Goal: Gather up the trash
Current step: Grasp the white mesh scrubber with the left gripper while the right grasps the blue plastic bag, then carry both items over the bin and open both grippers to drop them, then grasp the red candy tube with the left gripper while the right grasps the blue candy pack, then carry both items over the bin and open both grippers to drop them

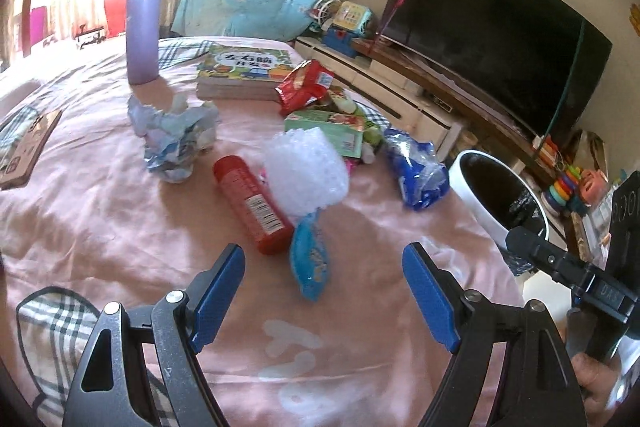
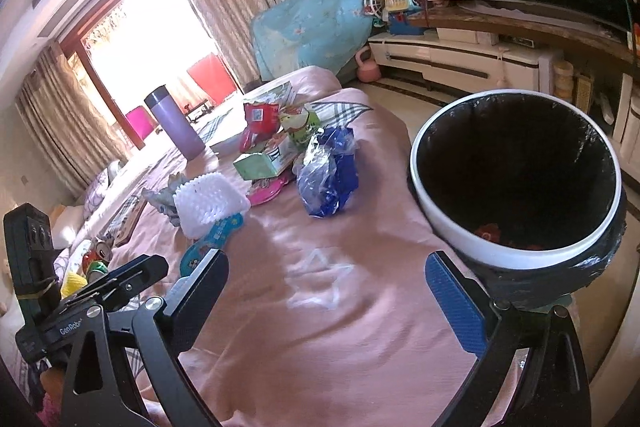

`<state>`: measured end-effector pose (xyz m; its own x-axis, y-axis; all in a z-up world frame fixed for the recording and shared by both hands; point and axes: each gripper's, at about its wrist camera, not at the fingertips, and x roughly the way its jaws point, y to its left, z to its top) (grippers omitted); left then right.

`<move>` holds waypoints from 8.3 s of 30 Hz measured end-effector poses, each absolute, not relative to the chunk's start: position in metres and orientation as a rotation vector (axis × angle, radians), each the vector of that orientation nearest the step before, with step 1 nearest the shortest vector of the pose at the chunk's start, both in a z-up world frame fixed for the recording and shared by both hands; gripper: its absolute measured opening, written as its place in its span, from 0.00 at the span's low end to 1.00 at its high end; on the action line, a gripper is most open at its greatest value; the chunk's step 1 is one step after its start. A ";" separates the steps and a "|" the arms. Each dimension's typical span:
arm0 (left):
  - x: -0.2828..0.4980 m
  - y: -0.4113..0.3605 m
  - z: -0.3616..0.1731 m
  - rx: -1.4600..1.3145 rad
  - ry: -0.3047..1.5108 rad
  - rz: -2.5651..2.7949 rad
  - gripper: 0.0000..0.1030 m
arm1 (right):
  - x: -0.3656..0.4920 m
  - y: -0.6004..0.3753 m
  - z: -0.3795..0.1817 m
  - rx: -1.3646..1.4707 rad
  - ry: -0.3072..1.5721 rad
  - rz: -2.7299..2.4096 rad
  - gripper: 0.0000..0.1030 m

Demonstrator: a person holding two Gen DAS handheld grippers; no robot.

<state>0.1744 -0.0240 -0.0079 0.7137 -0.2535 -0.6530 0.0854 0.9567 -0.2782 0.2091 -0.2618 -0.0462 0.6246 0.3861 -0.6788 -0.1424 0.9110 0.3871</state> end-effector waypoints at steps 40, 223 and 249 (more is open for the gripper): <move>0.282 -0.019 -0.028 -0.240 0.812 -0.204 0.22 | 0.310 -0.217 -0.082 0.116 0.943 0.309 0.33; 0.279 0.004 -0.055 -0.235 0.926 -0.179 0.29 | 0.211 -0.192 -0.081 0.176 0.960 0.349 0.38; 0.232 -0.073 -0.032 -0.108 0.885 -0.390 0.27 | 0.193 -0.276 -0.050 0.287 0.847 0.248 0.37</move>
